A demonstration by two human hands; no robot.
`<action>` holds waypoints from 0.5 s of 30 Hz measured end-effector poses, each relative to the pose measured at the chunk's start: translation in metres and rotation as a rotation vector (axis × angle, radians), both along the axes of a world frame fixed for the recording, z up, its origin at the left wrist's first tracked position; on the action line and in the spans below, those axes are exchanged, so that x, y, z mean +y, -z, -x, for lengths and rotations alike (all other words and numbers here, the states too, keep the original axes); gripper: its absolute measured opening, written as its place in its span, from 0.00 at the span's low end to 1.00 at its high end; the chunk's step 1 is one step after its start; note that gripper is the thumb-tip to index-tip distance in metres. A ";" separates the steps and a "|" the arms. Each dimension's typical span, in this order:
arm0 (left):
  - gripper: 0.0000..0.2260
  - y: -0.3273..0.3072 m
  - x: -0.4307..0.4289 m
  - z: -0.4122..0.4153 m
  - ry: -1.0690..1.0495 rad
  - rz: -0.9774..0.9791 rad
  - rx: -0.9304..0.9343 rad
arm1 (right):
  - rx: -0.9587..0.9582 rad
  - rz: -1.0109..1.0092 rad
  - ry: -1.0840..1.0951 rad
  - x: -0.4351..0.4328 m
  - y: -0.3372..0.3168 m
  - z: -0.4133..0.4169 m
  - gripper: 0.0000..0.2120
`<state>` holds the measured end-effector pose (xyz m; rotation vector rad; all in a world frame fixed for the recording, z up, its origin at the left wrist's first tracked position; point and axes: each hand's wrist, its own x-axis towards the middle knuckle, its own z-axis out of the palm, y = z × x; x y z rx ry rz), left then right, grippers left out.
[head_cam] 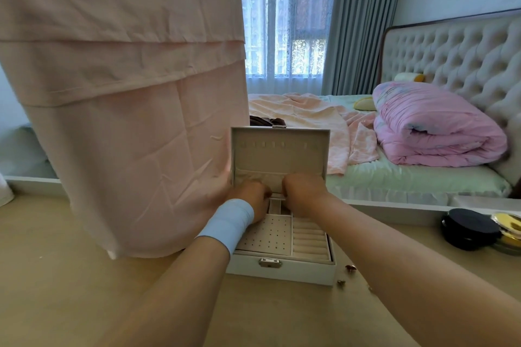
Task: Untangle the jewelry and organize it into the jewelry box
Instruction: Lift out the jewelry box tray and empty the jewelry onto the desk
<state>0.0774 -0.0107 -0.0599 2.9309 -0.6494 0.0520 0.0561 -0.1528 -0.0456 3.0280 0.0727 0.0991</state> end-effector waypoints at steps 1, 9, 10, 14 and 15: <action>0.15 0.002 -0.001 -0.003 0.003 0.001 -0.015 | 0.007 0.023 0.010 0.003 0.000 -0.003 0.03; 0.16 0.008 0.003 -0.008 0.026 0.056 -0.031 | -0.004 0.139 -0.059 0.004 0.000 -0.006 0.09; 0.16 0.008 0.004 -0.007 0.025 0.069 -0.020 | -0.008 0.141 -0.069 0.004 0.000 -0.004 0.10; 0.15 0.008 0.008 -0.004 0.035 0.123 -0.008 | -0.038 0.085 -0.086 0.001 0.002 -0.001 0.12; 0.15 0.006 0.010 -0.002 0.043 0.125 -0.022 | -0.045 0.038 -0.081 0.000 -0.001 -0.001 0.11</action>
